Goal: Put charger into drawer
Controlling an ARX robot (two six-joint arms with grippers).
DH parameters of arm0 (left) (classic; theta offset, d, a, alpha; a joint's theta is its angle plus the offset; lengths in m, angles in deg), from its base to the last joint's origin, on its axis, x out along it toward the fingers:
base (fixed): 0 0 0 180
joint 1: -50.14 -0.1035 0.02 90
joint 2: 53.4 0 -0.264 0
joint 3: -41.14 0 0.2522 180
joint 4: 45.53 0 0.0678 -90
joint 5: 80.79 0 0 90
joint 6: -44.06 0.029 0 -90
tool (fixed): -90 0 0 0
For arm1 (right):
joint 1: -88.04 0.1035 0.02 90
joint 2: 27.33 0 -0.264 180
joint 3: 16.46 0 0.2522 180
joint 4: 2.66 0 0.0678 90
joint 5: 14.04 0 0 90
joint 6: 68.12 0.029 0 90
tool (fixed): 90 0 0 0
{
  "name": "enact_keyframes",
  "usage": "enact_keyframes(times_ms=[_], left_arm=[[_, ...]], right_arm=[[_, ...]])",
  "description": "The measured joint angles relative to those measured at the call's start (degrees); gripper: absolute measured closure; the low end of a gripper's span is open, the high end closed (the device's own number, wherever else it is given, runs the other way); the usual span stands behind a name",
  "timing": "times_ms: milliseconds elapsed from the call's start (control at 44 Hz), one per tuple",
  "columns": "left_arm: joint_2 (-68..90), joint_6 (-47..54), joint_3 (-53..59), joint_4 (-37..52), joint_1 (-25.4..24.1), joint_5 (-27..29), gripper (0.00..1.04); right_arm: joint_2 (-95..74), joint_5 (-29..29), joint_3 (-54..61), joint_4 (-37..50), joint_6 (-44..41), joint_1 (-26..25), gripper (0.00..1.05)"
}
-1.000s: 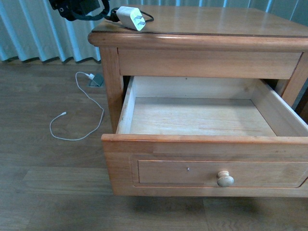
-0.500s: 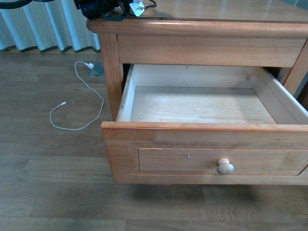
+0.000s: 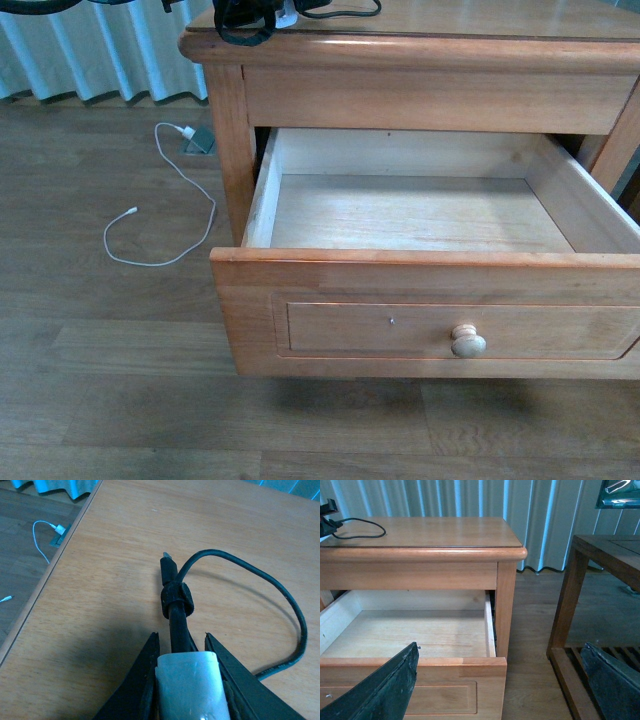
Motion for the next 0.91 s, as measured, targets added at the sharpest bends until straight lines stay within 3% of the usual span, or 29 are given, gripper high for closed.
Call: enact_keyframes(times_ms=[205,568,705,909], left_arm=[[-6.8,3.0,7.8,6.5,2.2,-6.2,0.82],[-12.6,16.0,16.2,8.0,12.2,-20.6,0.82],[-8.5,19.5,14.5,5.0,14.8,-17.4,0.82],[0.8,19.6,11.8,2.0,14.6,-13.4,0.82]], right_arm=[[0.0,0.0,0.0,0.0,0.0,0.0,0.08],[0.0,0.0,0.0,0.0,0.0,0.0,0.08],[0.0,0.0,0.0,0.0,0.0,0.0,0.08],[0.0,0.0,0.0,0.0,0.0,0.0,0.08]])
